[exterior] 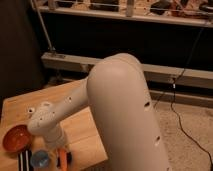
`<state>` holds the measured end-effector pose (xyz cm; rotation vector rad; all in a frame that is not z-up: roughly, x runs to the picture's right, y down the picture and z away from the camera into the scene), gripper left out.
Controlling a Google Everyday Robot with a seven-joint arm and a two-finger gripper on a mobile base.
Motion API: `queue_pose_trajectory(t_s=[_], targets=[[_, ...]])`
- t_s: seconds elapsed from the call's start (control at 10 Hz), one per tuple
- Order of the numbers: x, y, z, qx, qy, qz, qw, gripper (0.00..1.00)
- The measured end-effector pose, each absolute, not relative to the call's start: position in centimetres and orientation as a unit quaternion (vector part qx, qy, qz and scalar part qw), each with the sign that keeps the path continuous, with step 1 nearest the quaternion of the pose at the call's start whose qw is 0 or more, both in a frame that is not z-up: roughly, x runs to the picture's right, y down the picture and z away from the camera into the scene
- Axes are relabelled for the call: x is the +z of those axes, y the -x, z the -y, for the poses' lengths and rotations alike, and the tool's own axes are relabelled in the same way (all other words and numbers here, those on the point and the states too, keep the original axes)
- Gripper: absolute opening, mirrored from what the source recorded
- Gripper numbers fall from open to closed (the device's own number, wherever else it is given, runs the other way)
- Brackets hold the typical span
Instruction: Place the pepper on the white sponge
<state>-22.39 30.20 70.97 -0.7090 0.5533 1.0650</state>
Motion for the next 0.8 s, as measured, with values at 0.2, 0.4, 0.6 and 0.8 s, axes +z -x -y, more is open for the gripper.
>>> queue_pose_trajectory(t_s=[0.2, 0.4, 0.6, 0.8], targets=[[70.97, 22.60, -30.60, 0.490, 0.329, -0.258, 0.765, 0.80], [70.99, 22.76, -30.89, 0.490, 0.331, -0.262, 0.763, 0.80], [70.97, 22.81, -30.86, 0.491, 0.332, -0.264, 0.761, 0.80], [70.83, 22.39, -30.11, 0.495, 0.328, -0.264, 0.760, 0.80]])
